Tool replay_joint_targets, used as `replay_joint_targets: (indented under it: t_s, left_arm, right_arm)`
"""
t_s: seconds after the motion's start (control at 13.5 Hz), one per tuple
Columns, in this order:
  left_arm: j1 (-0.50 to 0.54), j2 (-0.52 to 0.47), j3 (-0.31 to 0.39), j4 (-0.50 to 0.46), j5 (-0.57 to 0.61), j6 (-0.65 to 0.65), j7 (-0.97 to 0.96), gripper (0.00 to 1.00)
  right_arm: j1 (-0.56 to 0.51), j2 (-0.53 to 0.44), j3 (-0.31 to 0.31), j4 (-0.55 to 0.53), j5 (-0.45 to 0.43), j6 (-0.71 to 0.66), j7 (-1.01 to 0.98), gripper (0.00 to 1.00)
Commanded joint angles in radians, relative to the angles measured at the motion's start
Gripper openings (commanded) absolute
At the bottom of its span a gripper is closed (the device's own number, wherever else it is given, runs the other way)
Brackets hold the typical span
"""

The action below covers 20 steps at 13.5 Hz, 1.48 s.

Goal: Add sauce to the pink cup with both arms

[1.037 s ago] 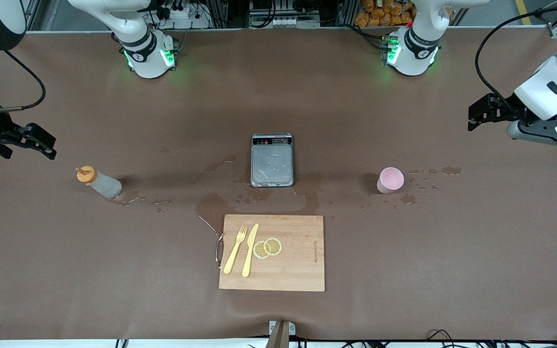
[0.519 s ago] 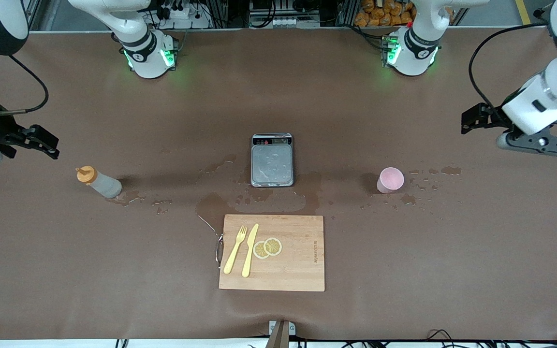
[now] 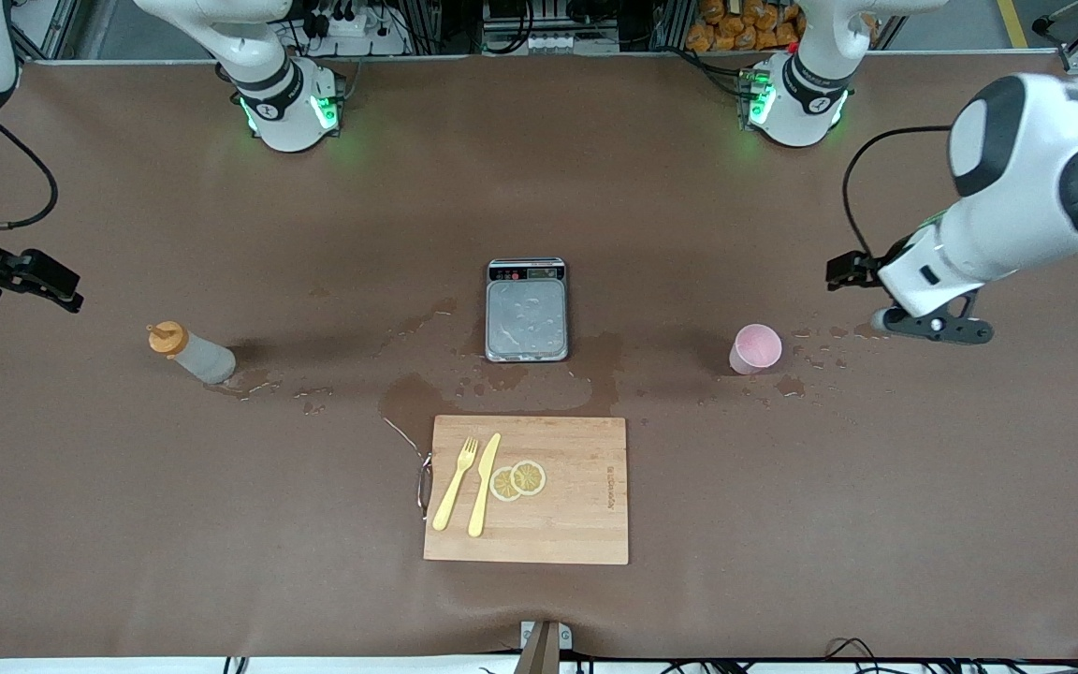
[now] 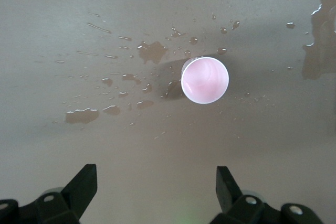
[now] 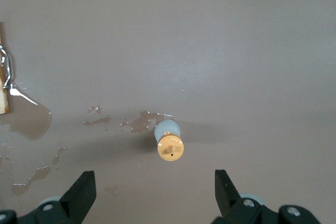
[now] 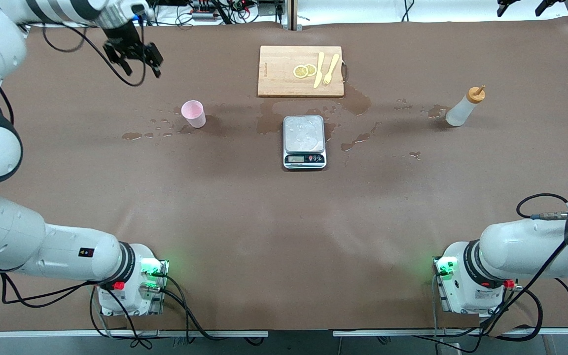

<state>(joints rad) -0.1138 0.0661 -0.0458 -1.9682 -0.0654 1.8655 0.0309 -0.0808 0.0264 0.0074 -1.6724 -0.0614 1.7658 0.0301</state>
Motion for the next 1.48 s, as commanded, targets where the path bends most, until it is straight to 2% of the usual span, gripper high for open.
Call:
replay_joint_targets:
  t_s: [0.0, 0.22, 0.44, 0.59, 0.74, 1.04, 1.41]
  left_arm:
    - [-0.001, 0.007, -0.009, -0.058, -0.013, 0.072, -0.028, 1.0]
    - [-0.012, 0.058, -0.011, -0.058, -0.013, 0.115, -0.066, 1.0]
    - [-0.009, 0.099, -0.011, -0.058, -0.013, 0.142, -0.08, 1.0]
    - [-0.01, 0.141, -0.011, -0.057, -0.013, 0.171, -0.082, 1.0]
    - [-0.012, 0.173, -0.013, -0.061, -0.013, 0.208, -0.092, 1.0]
    - [-0.02, 0.222, -0.019, -0.063, -0.014, 0.27, -0.135, 1.0]
    - [-0.02, 0.261, -0.042, -0.072, -0.016, 0.346, -0.154, 1.0]
  right_arm:
    - [-0.055, 0.02, 0.009, 0.01, -0.017, -0.019, -0.007, 1.0]
    - [-0.102, 0.044, 0.009, 0.011, -0.021, -0.017, -0.012, 1.0]
    - [-0.125, 0.09, 0.009, 0.011, -0.076, -0.016, -0.007, 1.0]
    - [-0.157, 0.115, 0.011, 0.029, -0.072, -0.016, 0.007, 1.0]
    - [-0.198, 0.154, 0.011, 0.088, -0.055, -0.019, 0.109, 1.0]
    - [-0.289, 0.165, 0.011, 0.088, 0.053, -0.02, 0.229, 1.0]
    - [-0.29, 0.193, 0.012, 0.086, 0.061, -0.057, 0.598, 1.0]
